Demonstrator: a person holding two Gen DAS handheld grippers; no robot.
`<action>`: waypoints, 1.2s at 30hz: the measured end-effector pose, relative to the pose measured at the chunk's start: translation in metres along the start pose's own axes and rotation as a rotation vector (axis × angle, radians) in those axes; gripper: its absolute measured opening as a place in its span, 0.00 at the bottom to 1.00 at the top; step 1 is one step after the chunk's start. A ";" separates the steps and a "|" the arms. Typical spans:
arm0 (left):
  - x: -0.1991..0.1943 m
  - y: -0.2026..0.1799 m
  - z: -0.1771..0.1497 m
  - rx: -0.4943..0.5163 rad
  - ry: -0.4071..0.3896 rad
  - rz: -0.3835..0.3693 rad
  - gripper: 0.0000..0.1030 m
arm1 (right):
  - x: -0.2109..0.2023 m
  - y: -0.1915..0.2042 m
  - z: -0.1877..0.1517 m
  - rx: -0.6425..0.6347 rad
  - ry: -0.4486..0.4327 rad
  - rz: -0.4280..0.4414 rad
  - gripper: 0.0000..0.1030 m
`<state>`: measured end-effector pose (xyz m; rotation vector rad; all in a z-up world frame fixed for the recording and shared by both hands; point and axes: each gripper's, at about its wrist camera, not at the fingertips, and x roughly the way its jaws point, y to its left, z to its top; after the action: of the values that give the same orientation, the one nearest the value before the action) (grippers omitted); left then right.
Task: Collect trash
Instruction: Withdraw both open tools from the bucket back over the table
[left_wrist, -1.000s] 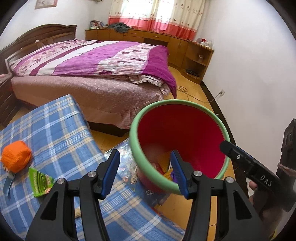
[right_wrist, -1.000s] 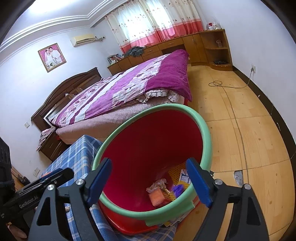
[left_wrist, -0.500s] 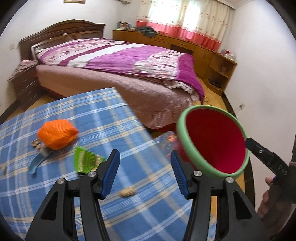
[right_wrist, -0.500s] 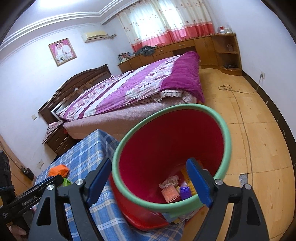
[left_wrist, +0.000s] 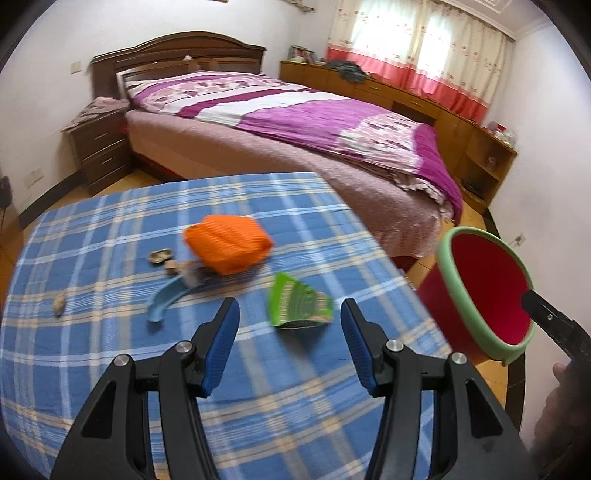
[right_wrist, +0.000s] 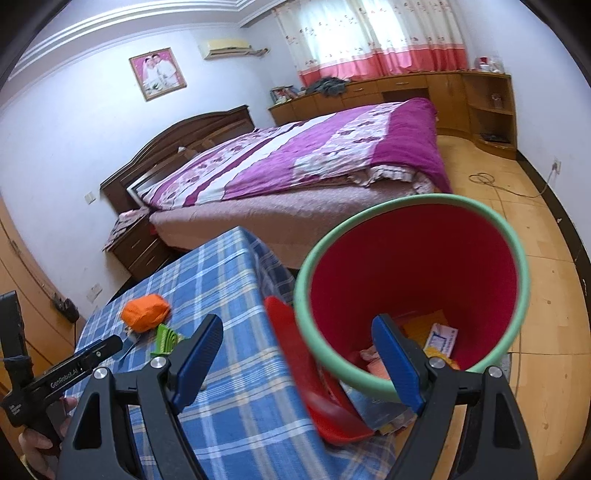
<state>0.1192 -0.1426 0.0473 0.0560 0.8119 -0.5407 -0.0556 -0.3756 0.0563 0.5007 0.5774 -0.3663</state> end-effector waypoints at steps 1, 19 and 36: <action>0.000 0.007 0.000 -0.010 0.000 0.011 0.55 | 0.002 0.004 -0.001 -0.006 0.006 0.005 0.82; 0.028 0.091 0.000 -0.057 0.028 0.185 0.55 | 0.044 0.066 -0.015 -0.085 0.109 0.062 0.82; 0.070 0.096 0.004 -0.011 0.127 0.200 0.52 | 0.078 0.094 -0.023 -0.118 0.185 0.098 0.82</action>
<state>0.2076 -0.0915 -0.0142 0.1608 0.9215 -0.3459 0.0382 -0.3009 0.0253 0.4498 0.7463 -0.1925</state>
